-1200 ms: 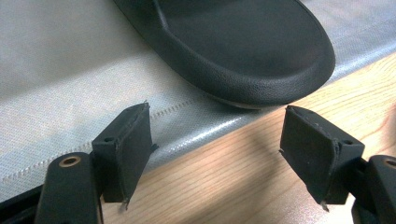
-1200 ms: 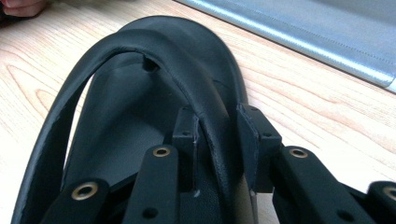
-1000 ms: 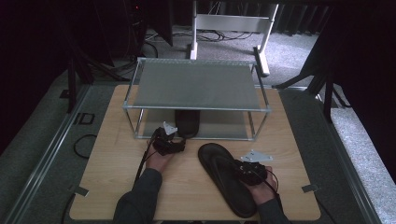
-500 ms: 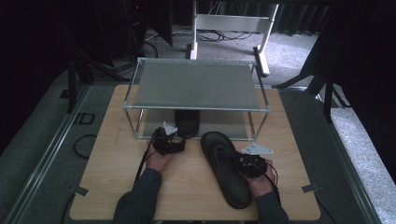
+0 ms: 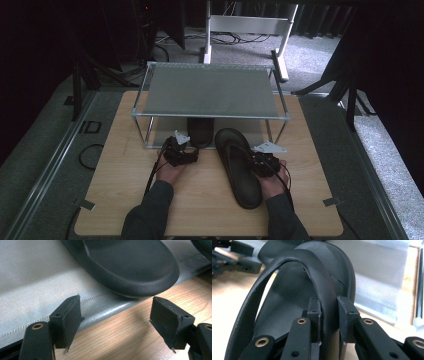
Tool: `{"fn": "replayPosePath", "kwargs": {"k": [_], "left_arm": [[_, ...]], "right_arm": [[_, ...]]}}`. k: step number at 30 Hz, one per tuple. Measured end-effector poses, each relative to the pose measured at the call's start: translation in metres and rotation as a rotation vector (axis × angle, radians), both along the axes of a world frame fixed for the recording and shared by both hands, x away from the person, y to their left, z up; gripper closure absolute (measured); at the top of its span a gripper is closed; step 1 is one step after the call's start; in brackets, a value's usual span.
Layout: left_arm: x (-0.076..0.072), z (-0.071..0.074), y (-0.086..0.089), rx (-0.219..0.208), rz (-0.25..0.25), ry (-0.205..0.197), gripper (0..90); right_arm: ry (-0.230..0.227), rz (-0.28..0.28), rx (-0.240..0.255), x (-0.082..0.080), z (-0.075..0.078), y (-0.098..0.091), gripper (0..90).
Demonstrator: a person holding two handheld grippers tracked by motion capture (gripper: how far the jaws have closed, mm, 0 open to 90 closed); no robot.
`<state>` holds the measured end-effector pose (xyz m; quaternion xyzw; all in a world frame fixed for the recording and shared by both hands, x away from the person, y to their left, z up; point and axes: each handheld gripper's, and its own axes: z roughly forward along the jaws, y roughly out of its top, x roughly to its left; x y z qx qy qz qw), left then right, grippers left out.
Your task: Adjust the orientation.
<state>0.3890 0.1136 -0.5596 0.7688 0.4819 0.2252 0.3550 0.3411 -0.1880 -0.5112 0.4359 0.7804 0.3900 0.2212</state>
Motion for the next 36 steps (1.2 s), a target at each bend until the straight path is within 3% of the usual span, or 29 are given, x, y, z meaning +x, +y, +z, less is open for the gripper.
{"fn": "replayPosePath", "kwargs": {"k": [10, 19, 36], "left_arm": [[0.0, 0.0, 0.0, 0.0, 0.0, 0.0, 25.8], [0.0, 0.0, 0.0, 0.001, 0.0, 0.001, 25.9], [0.0, 0.0, 0.0, -0.001, 0.0, 0.001, 25.9]], "right_arm": [[-0.015, -0.061, 0.01, 0.021, 0.001, 0.01, 73.0], [-0.043, -0.114, -0.009, 0.037, -0.001, 0.018, 73.2], [-0.007, -0.168, 0.006, 0.053, -0.015, 0.022, 72.6]]}}
